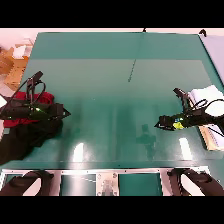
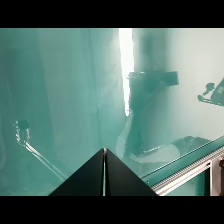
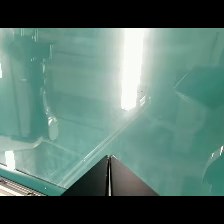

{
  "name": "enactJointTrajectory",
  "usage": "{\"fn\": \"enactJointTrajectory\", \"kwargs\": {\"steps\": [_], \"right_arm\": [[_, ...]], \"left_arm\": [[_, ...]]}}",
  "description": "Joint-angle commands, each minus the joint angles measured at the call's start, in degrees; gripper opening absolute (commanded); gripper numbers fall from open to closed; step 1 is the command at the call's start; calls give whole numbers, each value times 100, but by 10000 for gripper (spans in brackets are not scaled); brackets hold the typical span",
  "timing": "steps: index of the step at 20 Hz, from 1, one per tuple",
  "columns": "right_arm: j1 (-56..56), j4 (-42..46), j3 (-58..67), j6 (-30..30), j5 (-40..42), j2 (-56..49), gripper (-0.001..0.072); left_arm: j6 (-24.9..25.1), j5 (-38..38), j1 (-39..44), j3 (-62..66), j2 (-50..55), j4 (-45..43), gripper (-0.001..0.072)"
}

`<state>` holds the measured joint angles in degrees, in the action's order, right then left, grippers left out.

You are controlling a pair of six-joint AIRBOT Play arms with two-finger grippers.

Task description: Fold the shirts.

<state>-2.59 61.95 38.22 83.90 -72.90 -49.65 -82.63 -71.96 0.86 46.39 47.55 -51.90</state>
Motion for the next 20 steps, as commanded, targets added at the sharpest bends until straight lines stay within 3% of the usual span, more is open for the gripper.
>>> {"fn": "enactJointTrajectory", "kwargs": {"steps": [1,14,17,19,20], "right_arm": [[4,-2,-4,2,-2,4,18],[4,-2,-4,2,-2,4,17],[4,-2,-4,2,0,4,17],[4,-4,-4,2,4,4,18],[4,-4,-4,2,4,4,17]], "left_arm": [[2,0,2,-2,-4,-2,30],[2,2,2,-2,-4,-2,30],[48,481,2,0,-4,-7,30],[452,708,-17,79,-4,-387,30],[448,796,-92,232,-4,-984,30]]}}
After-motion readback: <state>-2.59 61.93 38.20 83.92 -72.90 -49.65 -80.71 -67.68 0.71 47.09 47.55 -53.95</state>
